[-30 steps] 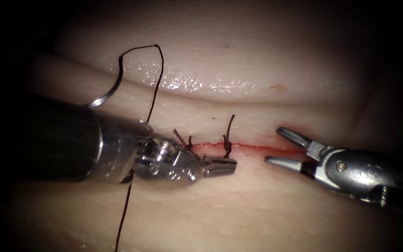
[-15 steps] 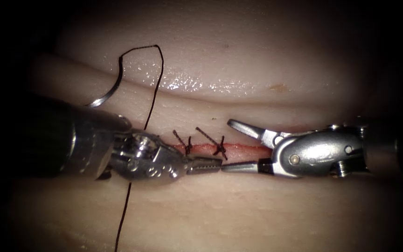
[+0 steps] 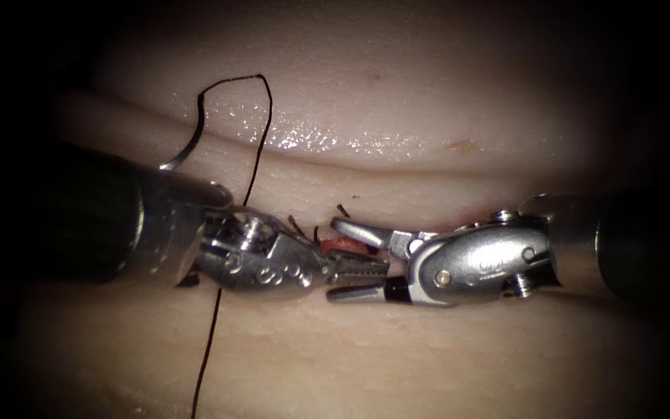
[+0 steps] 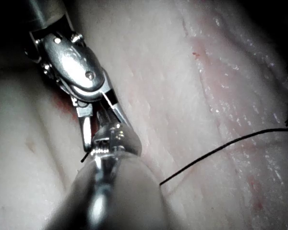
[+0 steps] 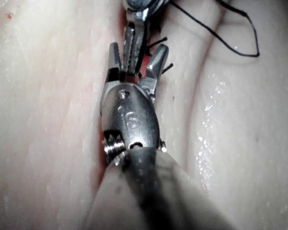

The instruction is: Wound Closure

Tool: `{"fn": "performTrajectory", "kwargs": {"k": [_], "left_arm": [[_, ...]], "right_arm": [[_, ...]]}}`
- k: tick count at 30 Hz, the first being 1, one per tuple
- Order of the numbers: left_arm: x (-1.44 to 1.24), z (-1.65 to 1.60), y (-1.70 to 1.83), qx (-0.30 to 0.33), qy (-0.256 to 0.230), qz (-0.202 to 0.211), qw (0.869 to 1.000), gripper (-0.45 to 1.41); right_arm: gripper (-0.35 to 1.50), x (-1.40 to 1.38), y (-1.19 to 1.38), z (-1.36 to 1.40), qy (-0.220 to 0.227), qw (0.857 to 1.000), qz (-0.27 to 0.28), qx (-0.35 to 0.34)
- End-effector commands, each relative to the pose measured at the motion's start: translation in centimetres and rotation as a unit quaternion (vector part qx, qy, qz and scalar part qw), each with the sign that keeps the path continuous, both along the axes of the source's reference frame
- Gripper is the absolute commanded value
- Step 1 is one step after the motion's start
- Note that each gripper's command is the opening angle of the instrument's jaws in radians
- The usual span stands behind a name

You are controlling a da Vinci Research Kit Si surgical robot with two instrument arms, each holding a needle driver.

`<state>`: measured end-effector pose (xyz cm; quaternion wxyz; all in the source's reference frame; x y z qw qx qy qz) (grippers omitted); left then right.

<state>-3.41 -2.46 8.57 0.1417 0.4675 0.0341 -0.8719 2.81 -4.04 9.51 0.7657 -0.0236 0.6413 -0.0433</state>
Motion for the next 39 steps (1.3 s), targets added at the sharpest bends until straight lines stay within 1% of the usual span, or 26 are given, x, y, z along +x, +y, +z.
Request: {"fn": "performTrajectory", "kwargs": {"k": [1,7,12,14,18,22,27,32,33,34,35,36,39], "left_arm": [[-0.06,0.05,-0.05,0.003,-0.001,0.000,1.000,-0.45],[-0.05,0.03,-0.09,0.021,-0.012,0.002,1.000,-0.45],[-0.02,0.02,-0.07,0.038,-0.021,0.004,0.999,-0.45],[-0.01,0.01,-0.05,0.041,-0.022,0.004,0.999,-0.45],[-0.01,0.02,-0.04,0.051,-0.021,-0.001,0.998,-0.45],[-0.03,0.04,-0.08,0.054,-0.023,0.000,0.998,-0.45],[-0.04,0.04,-0.09,0.056,-0.026,0.002,0.998,-0.45],[-0.03,0.03,-0.10,0.058,-0.027,0.003,0.998,-0.45],[-0.03,0.02,-0.10,0.058,-0.027,0.003,0.998,-0.45],[-0.02,0.02,-0.10,0.061,-0.027,0.002,0.998,-0.45],[-0.02,0.02,-0.10,0.061,-0.028,0.003,0.998,-0.45],[-0.02,0.02,-0.10,0.061,-0.028,0.003,0.998,-0.45],[-0.02,0.02,-0.10,0.063,-0.028,0.002,0.998,-0.45]], "right_arm": [[1.10,0.10,0.00,0.07,0.001,1.000,0.001,-0.001],[1.10,0.16,0.08,0.14,0.002,1.000,0.008,-0.008],[1.15,0.22,-0.07,0.28,0.002,1.000,-0.001,-0.018],[1.20,0.22,-0.11,0.30,0.002,1.000,-0.004,-0.021],[1.23,0.21,-0.09,0.29,0.006,1.000,0.001,-0.020],[1.21,0.27,-0.06,0.25,0.013,1.000,0.013,-0.019],[1.18,0.42,-0.06,0.21,0.017,1.000,0.017,-0.018],[1.11,0.47,-0.06,0.21,0.024,0.999,0.020,-0.019],[1.03,0.46,-0.06,0.21,0.024,0.999,0.020,-0.019],[0.86,0.45,-0.06,0.21,0.025,0.999,0.019,-0.019],[-0.22,0.40,-0.08,0.21,0.030,0.999,0.012,-0.019],[-0.35,0.36,-0.09,0.21,0.034,0.999,0.009,-0.019],[-0.35,0.28,-0.09,0.20,0.037,0.999,0.005,-0.019]]}}
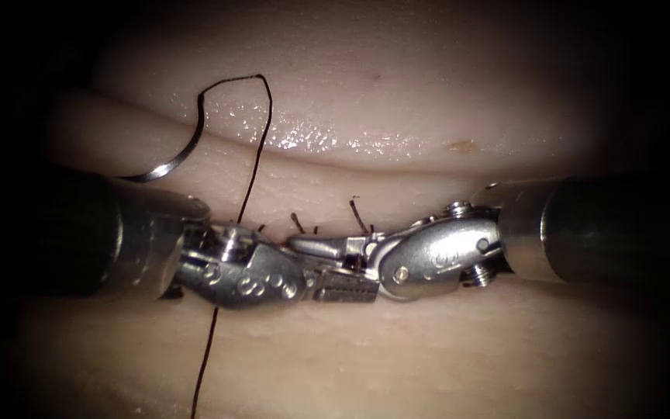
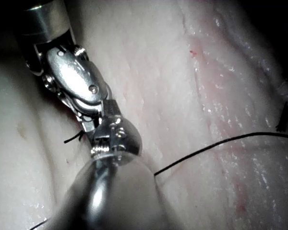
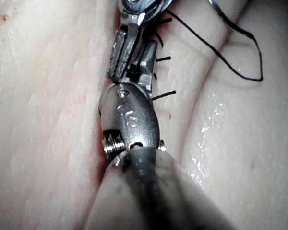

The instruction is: Wound Closure

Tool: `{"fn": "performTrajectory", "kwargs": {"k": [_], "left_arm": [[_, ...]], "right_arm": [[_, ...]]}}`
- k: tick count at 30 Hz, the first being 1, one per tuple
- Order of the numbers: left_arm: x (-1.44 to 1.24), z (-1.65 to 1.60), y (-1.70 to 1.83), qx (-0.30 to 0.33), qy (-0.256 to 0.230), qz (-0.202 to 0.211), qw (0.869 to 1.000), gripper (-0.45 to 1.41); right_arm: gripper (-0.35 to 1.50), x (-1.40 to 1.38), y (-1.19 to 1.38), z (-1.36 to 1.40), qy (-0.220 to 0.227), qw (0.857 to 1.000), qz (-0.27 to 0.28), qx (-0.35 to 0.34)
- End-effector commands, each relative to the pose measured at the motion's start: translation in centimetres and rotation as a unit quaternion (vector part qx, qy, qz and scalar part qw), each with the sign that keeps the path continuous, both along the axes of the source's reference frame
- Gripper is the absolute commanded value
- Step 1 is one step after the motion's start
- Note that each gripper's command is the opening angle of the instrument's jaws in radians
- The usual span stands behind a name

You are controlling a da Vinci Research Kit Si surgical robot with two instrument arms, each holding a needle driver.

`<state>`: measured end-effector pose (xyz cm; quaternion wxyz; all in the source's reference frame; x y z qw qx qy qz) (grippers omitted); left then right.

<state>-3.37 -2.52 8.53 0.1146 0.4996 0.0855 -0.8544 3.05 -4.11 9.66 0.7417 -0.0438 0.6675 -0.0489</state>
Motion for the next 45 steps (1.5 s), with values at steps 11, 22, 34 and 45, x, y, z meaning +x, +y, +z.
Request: {"fn": "performTrajectory", "kwargs": {"k": [11,22,34,45], "left_arm": [[0.01,-0.01,-0.05,0.001,-0.006,0.004,1.000,-0.45],[0.62,-0.77,-0.14,-0.007,-0.023,-0.045,0.999,-0.45],[1.54,-1.17,-0.40,0.004,-0.049,-0.099,0.994,-0.45],[1.73,-1.17,-0.69,0.048,-0.073,-0.132,0.987,-0.45]], "right_arm": [[1.10,-0.02,0.03,-0.01,-0.017,1.000,0.013,0.007],[1.42,-0.34,0.03,-0.14,-0.035,0.998,0.039,0.034],[1.47,-0.88,0.07,-0.40,-0.061,0.993,0.072,0.077],[1.48,-0.84,0.00,-0.41,-0.053,0.992,0.080,0.084]]}}
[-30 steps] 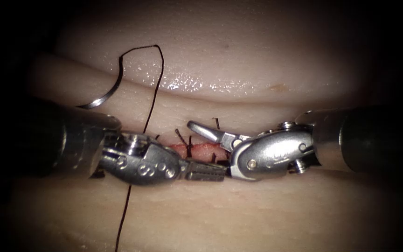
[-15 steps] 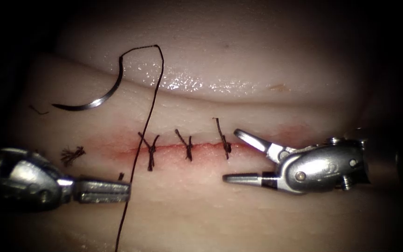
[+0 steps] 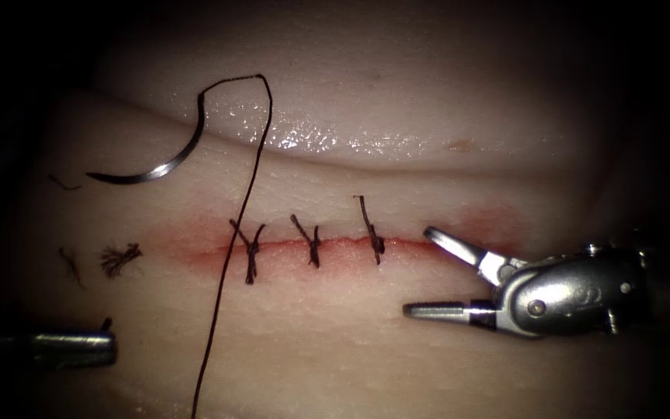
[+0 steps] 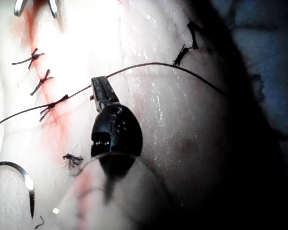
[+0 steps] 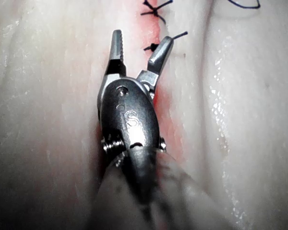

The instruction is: Wound Closure

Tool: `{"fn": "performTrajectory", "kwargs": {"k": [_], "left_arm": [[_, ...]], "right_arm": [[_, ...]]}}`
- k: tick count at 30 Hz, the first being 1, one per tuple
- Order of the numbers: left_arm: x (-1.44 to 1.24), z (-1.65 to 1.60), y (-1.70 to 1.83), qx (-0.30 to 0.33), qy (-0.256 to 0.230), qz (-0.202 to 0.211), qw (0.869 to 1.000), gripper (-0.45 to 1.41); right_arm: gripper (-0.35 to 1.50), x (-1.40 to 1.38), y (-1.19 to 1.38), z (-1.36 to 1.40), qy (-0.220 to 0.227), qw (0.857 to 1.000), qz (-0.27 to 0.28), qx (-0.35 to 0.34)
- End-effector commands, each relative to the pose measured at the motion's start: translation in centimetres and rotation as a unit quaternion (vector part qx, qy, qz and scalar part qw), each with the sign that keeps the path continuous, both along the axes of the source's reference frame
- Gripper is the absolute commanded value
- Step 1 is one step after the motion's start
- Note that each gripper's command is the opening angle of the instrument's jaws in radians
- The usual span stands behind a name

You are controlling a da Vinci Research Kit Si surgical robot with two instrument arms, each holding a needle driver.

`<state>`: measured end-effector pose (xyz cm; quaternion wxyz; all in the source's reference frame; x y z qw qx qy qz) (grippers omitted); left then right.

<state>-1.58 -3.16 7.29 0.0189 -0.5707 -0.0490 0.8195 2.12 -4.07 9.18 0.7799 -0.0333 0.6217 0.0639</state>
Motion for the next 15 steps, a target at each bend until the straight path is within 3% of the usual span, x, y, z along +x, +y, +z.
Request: {"fn": "performTrajectory", "kwargs": {"k": [1,6,11,15], "left_arm": [[-0.07,0.10,-0.08,0.011,-0.005,0.000,1.000,-0.45],[-0.09,0.33,-0.14,0.065,-0.002,-0.029,0.997,-0.45],[-0.01,0.56,-0.07,0.184,0.048,-0.090,0.978,0.31],[0.11,0.67,-0.09,0.227,0.090,-0.099,0.965,0.71]], "right_arm": [[1.48,0.11,-0.05,0.07,0.002,1.000,0.001,0.001],[1.48,0.19,-0.11,0.06,0.002,1.000,0.004,0.007],[1.48,0.22,-0.16,0.02,0.004,1.000,0.006,0.012],[1.48,0.22,-0.19,-0.03,0.004,1.000,0.007,0.016]]}}
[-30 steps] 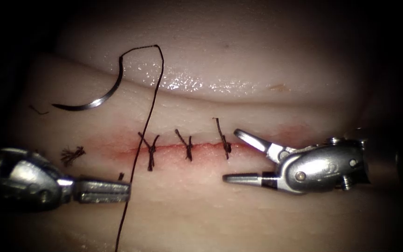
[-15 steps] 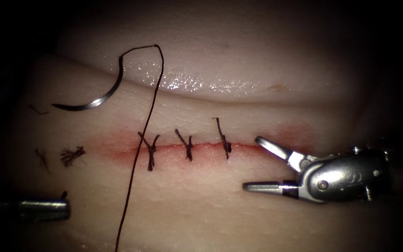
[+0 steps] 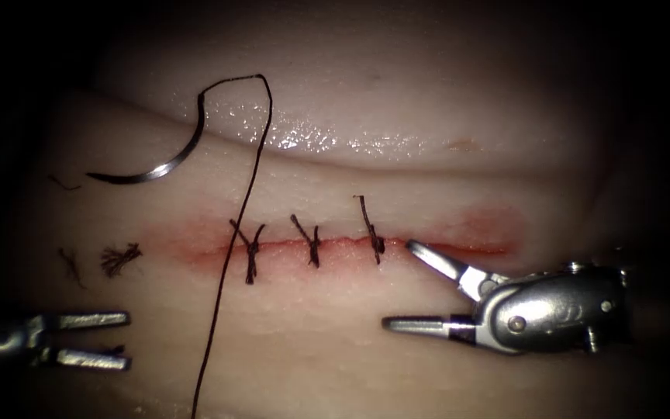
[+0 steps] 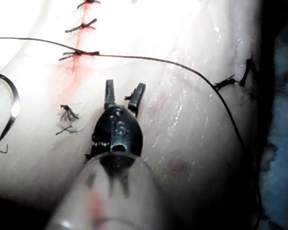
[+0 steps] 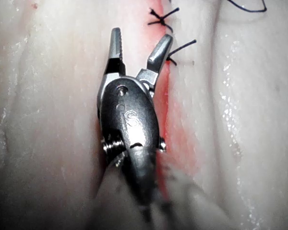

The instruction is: Wound Closure

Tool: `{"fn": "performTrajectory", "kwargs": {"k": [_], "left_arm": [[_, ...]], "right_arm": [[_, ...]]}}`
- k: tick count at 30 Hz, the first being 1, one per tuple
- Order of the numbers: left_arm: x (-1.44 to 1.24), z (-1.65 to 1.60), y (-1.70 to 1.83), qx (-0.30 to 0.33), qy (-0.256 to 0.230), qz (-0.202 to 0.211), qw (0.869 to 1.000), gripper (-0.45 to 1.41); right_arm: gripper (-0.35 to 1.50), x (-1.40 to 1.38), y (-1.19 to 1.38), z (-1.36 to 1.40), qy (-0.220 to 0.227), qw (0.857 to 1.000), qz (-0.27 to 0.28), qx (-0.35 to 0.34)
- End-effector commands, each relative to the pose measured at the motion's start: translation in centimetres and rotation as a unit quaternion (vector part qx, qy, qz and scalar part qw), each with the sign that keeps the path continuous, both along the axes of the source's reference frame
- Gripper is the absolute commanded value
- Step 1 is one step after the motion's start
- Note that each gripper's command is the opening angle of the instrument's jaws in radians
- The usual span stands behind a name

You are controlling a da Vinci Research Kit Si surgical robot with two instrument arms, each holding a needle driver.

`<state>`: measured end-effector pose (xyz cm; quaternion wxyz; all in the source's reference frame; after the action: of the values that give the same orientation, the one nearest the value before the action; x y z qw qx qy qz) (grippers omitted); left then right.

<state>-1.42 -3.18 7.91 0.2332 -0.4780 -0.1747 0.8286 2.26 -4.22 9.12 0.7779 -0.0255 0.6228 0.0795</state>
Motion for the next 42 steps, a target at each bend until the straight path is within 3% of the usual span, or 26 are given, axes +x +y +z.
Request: {"fn": "performTrajectory", "kwargs": {"k": [1,3,7,12,16,23,24,25,26,27,28,30,31,33,38,41,42], "left_arm": [[-0.02,0.06,-0.08,0.010,0.012,0.005,1.000,0.79],[0.05,0.07,-0.13,0.033,0.040,0.022,0.998,0.91],[0.19,-0.01,-0.21,0.046,0.070,0.052,0.995,0.94],[0.31,-0.23,-0.28,0.051,0.082,0.065,0.993,0.91],[0.27,-0.45,-0.14,0.024,0.076,0.089,0.993,0.93],[-0.03,-0.91,0.46,-0.016,0.025,0.025,0.999,0.81],[-0.09,-0.94,0.58,-0.015,0.024,0.013,1.000,0.79],[-0.12,-0.96,0.66,-0.016,0.025,0.006,1.000,0.77],[-0.15,-0.95,0.74,-0.018,0.033,-0.002,0.999,0.76],[-0.18,-0.93,0.84,-0.018,0.048,-0.011,0.999,0.76],[-0.20,-0.91,0.91,-0.019,0.059,-0.018,0.998,0.76],[-0.23,-0.80,1.06,-0.021,0.079,-0.030,0.996,0.86],[-0.24,-0.74,1.12,-0.021,0.083,-0.033,0.996,0.91],[-0.25,-0.58,1.24,-0.022,0.090,-0.038,0.995,0.98],[-0.22,-0.19,1.50,-0.028,0.108,-0.047,0.993,1.03],[-0.18,0.04,1.66,-0.024,0.129,-0.045,0.990,1.09],[-0.17,0.11,1.70,-0.026,0.136,-0.042,0.990,1.09]], "right_arm": [[1.48,0.08,-0.04,0.03,0.001,1.000,-0.001,0.001],[1.48,0.08,-0.05,0.03,0.000,1.000,-0.002,0.001],[1.48,0.07,-0.05,0.03,-0.001,1.000,-0.003,0.001],[1.48,0.07,-0.05,0.02,0.001,1.000,-0.004,0.004],[1.47,0.07,-0.07,0.01,0.000,1.000,-0.006,0.008],[1.38,0.03,-0.06,-0.04,0.006,0.999,-0.002,0.044],[1.23,0.02,-0.07,-0.05,0.009,0.998,-0.001,0.060],[0.88,-0.01,-0.09,-0.07,0.009,0.997,-0.001,0.074],[0.37,-0.04,-0.11,-0.10,0.010,0.997,-0.003,0.074],[-0.30,-0.05,-0.11,-0.14,0.005,0.997,-0.012,0.078],[-0.35,-0.06,-0.09,-0.18,0.000,0.997,-0.009,0.080],[0.22,-0.08,-0.02,-0.26,-0.022,0.996,0.012,0.082],[0.27,-0.09,0.01,-0.30,-0.031,0.996,0.013,0.084],[0.12,-0.14,0.09,-0.38,-0.044,0.994,0.015,0.095],[0.14,-0.29,0.24,-0.53,-0.048,0.994,0.027,0.090],[-0.05,-0.40,0.25,-0.57,-0.056,0.994,0.032,0.093],[0.02,-0.43,0.24,-0.58,-0.056,0.992,0.040,0.109]]}}
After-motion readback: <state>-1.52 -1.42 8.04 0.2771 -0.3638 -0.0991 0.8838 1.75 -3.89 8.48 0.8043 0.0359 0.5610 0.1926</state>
